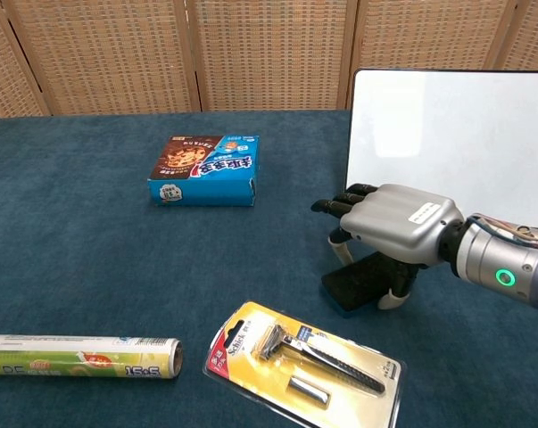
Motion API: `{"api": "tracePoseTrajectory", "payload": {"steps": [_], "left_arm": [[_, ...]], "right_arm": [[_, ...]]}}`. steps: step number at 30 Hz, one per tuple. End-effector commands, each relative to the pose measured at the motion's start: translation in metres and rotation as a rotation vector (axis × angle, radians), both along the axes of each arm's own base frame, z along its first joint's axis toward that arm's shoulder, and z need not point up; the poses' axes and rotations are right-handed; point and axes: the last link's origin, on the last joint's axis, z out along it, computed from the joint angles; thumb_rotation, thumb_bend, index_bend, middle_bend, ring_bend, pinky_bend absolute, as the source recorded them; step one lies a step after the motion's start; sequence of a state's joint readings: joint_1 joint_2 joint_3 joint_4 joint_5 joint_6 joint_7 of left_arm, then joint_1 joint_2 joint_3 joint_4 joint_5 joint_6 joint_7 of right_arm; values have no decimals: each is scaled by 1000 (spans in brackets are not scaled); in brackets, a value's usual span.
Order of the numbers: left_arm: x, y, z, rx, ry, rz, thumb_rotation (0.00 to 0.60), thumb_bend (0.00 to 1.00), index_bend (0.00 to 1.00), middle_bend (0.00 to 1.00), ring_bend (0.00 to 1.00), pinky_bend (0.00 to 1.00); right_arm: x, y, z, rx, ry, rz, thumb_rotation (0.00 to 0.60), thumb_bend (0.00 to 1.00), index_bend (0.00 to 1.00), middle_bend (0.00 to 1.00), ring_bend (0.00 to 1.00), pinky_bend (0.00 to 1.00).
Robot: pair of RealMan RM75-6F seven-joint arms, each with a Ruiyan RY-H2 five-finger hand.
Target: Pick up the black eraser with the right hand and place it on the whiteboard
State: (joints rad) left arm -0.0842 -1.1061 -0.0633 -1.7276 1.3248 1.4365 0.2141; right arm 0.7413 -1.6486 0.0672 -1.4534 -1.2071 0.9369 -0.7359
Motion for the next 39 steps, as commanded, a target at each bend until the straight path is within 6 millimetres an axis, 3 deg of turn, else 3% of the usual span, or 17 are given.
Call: {"api": "tracePoseTrajectory", "payload": {"steps": [1, 15, 31, 39], "left_arm": [[0, 0, 0, 1, -1, -1, 600, 312, 0, 0, 0, 0], [0, 0, 0, 2, -2, -1, 600, 313, 0, 0, 0, 0], [1, -1, 0, 3, -2, -8, 600, 313, 0, 0, 0, 0], [2, -2, 0, 6, -1, -10, 600, 313, 0, 0, 0, 0]], "right_arm": [[0, 0, 1, -8, 0, 3, 600, 105, 465, 4, 0, 0], [7, 1, 35, -103, -30, 46, 600, 105, 495, 14, 0, 0], [4, 16, 116, -347, -205, 51, 600, 105, 497, 14, 0, 0], [-18, -2, 116, -503, -272, 50, 600, 105, 498, 14, 0, 0]]}}
